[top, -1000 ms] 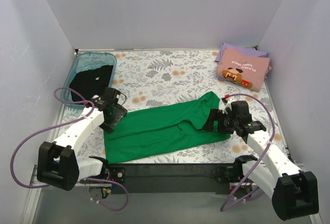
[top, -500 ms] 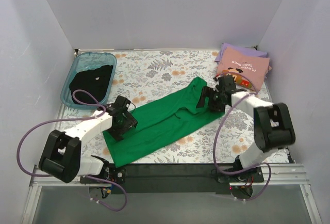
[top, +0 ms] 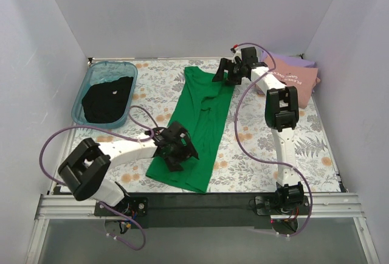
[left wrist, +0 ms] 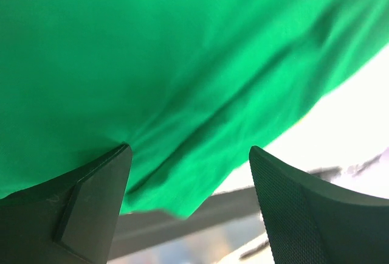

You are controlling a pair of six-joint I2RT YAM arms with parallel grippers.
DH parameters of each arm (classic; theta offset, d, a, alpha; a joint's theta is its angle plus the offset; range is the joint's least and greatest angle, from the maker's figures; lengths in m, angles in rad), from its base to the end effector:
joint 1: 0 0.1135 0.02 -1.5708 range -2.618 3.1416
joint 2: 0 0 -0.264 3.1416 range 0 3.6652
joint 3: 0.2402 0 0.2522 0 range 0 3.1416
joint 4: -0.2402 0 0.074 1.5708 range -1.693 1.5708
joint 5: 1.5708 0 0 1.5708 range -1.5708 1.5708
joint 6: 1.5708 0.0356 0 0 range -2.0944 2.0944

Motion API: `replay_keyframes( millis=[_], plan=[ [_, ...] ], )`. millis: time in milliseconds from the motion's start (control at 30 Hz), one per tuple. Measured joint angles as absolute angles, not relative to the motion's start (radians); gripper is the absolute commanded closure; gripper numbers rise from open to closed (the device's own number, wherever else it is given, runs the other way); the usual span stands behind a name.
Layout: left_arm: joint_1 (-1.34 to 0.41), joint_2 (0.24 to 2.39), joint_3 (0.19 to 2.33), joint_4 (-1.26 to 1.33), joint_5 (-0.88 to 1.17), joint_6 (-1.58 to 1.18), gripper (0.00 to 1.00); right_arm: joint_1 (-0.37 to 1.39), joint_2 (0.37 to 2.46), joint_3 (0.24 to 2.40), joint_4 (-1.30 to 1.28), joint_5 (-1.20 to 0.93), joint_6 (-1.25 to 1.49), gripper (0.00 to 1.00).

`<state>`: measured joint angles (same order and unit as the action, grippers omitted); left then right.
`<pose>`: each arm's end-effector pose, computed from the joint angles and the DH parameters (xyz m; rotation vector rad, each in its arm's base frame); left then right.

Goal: Fold and stack the t-shirts
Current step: Fold the tshirt

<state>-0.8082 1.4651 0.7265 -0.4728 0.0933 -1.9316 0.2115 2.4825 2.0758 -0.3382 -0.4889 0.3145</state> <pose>0.1718 -0.1846 0.1530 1.6128 -2.6117 0.5750 0.5390 0.1328 0.1619 -0.1348 2.3478 0.8293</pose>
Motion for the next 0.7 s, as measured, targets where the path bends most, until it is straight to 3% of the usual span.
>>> replay_keyframes(
  millis=[133,300,567,700],
  plan=[
    [-0.925,1.549,0.789,-0.406,0.138,-1.975,0.22,0.213,2.592,2.252,-0.372,-0.545,0.335,0.02],
    [-1.006,1.647,0.894,-0.395,0.142,-1.994,0.22,0.219,2.612,2.272,-0.334,-0.566,0.387,0.02],
    [-1.063,1.692,1.045,-0.544,0.027,-1.997,0.21,0.239,2.532,2.185,-0.356,-0.489,0.391,0.02],
    [-1.085,1.64,1.085,-0.611,-0.048,-1.997,0.19,0.261,2.379,2.065,-0.423,-0.41,0.369,0.02]
  ],
)
